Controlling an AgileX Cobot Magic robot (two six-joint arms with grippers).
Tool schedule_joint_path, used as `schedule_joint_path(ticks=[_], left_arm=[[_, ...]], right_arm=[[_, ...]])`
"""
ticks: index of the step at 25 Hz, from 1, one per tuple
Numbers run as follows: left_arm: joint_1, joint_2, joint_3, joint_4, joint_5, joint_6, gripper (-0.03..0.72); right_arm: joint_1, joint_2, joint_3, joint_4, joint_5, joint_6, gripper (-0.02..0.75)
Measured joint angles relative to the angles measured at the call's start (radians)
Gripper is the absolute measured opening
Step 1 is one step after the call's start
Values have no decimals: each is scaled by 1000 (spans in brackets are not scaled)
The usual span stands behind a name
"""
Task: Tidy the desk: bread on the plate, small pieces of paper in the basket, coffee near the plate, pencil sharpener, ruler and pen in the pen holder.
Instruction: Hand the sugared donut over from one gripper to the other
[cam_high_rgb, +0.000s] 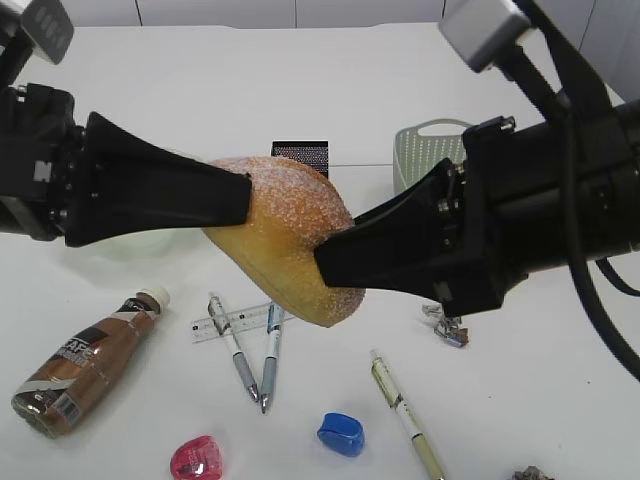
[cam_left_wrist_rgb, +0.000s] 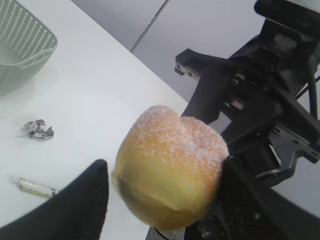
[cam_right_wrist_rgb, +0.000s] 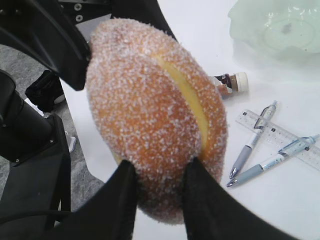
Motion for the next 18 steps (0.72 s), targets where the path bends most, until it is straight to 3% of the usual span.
schedule_joint_path(ticks=[6,11,18], left_arm=[[0,0,0,4,9,3,272],[0,0,0,14,14,3,184],[0,0,-1,20,7,22,170]], right_arm=[[0,0,0,0,2,0,197],[0,0,0,0,7,0,239],[0,0,0,0,5,0,490]])
